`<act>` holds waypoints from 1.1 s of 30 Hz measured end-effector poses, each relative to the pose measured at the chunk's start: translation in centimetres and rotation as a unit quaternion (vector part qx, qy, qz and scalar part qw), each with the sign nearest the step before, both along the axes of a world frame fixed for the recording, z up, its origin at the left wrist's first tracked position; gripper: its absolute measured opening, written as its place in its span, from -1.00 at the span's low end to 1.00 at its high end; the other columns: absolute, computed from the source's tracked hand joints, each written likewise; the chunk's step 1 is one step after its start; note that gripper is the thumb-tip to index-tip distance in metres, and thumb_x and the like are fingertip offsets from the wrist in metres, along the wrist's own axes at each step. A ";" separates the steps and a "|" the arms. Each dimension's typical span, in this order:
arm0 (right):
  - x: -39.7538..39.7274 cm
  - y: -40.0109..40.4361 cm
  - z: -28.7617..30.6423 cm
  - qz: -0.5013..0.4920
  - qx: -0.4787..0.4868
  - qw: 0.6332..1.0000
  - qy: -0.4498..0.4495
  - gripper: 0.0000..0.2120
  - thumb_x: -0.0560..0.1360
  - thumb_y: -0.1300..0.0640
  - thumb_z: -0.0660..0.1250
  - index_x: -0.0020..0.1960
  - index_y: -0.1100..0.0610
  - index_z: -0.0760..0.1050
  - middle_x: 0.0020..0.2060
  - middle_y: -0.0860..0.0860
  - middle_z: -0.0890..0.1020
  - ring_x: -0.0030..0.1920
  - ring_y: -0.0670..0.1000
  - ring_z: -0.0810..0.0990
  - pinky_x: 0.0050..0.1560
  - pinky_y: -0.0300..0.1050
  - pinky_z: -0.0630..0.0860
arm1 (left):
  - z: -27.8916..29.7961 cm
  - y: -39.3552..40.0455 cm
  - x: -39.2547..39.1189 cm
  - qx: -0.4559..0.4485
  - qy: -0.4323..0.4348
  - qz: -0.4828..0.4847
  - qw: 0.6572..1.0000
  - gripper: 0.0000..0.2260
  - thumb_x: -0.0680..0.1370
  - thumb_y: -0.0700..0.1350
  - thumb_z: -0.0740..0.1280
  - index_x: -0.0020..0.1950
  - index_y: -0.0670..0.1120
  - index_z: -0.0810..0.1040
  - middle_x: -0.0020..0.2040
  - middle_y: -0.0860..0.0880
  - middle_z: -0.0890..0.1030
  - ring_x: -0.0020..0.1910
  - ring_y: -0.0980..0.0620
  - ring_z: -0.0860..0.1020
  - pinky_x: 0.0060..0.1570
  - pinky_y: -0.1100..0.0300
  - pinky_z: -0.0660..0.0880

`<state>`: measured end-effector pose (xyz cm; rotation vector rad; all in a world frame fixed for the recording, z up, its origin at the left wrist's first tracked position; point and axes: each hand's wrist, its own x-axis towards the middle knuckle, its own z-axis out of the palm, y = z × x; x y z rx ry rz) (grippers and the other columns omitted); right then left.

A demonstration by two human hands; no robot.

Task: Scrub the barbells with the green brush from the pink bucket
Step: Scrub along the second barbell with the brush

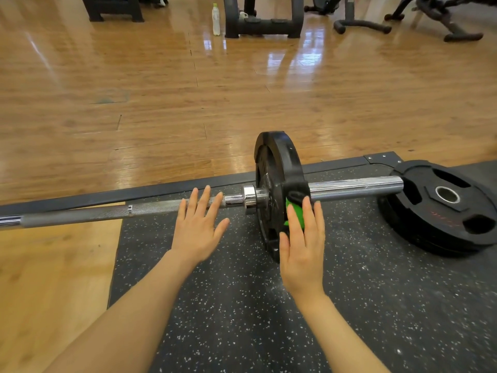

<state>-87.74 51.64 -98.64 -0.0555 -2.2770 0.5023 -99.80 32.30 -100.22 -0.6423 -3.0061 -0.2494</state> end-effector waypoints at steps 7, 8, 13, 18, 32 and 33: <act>0.6 -0.6 -1.4 -0.022 0.001 1.000 -0.013 -0.58 0.65 0.10 0.09 0.47 0.22 0.19 0.52 0.18 0.07 0.53 0.25 0.01 0.53 0.01 -0.02 | 0.1 0.0 0.2 0.003 -0.003 0.004 1.000 -0.38 0.49 0.33 -0.33 0.52 0.16 -0.22 0.56 0.03 -0.22 0.52 -0.02 -0.30 0.48 -0.03 -0.28; 0.2 -0.3 -0.6 -0.018 0.015 1.000 -0.010 -0.57 0.64 0.11 0.12 0.47 0.21 0.21 0.51 0.19 0.09 0.53 0.24 0.03 0.52 0.03 0.02 | 0.1 0.1 0.2 0.001 -0.003 0.006 1.000 -0.37 0.48 0.33 -0.34 0.53 0.16 -0.22 0.56 0.03 -0.22 0.52 -0.02 -0.30 0.48 -0.03 -0.28; -2.9 0.7 3.9 -0.002 0.051 0.999 0.014 -0.62 0.65 0.10 0.14 0.43 0.18 0.35 0.46 0.16 0.31 0.50 0.19 0.17 0.39 0.25 0.29 | 0.1 0.3 0.0 -0.009 -0.006 0.015 1.000 -0.37 0.47 0.33 -0.35 0.51 0.17 -0.25 0.56 0.03 -0.23 0.52 -0.02 -0.31 0.47 -0.02 -0.29; -1.9 0.9 2.1 0.021 0.052 0.998 0.021 -0.63 0.62 0.15 0.21 0.41 0.19 0.38 0.43 0.14 0.36 0.50 0.20 0.19 0.38 0.19 0.33 | 0.1 0.3 -0.1 -0.011 -0.006 0.015 1.000 -0.36 0.48 0.33 -0.35 0.54 0.15 -0.20 0.56 0.02 -0.21 0.53 -0.03 -0.29 0.48 -0.03 -0.27; 2.1 3.5 7.0 0.024 -0.091 0.995 0.019 -0.63 0.62 0.16 0.15 0.40 0.24 0.37 0.44 0.12 0.34 0.51 0.12 0.18 0.51 -0.09 0.09 | 0.9 0.3 2.7 -0.009 -0.010 0.026 1.000 -0.32 0.49 0.33 -0.32 0.57 0.12 -0.05 0.58 -0.01 -0.07 0.55 -0.07 -0.20 0.49 -0.05 -0.22; 2.3 3.8 7.6 0.026 -0.084 0.996 0.014 -0.63 0.62 0.16 0.14 0.40 0.24 0.38 0.44 0.11 0.34 0.51 0.12 0.17 0.51 -0.10 0.09 | 1.0 0.2 3.0 -0.008 -0.009 0.026 1.000 -0.33 0.50 0.33 -0.31 0.57 0.12 -0.03 0.58 -0.01 -0.06 0.55 -0.08 -0.19 0.50 -0.05 -0.21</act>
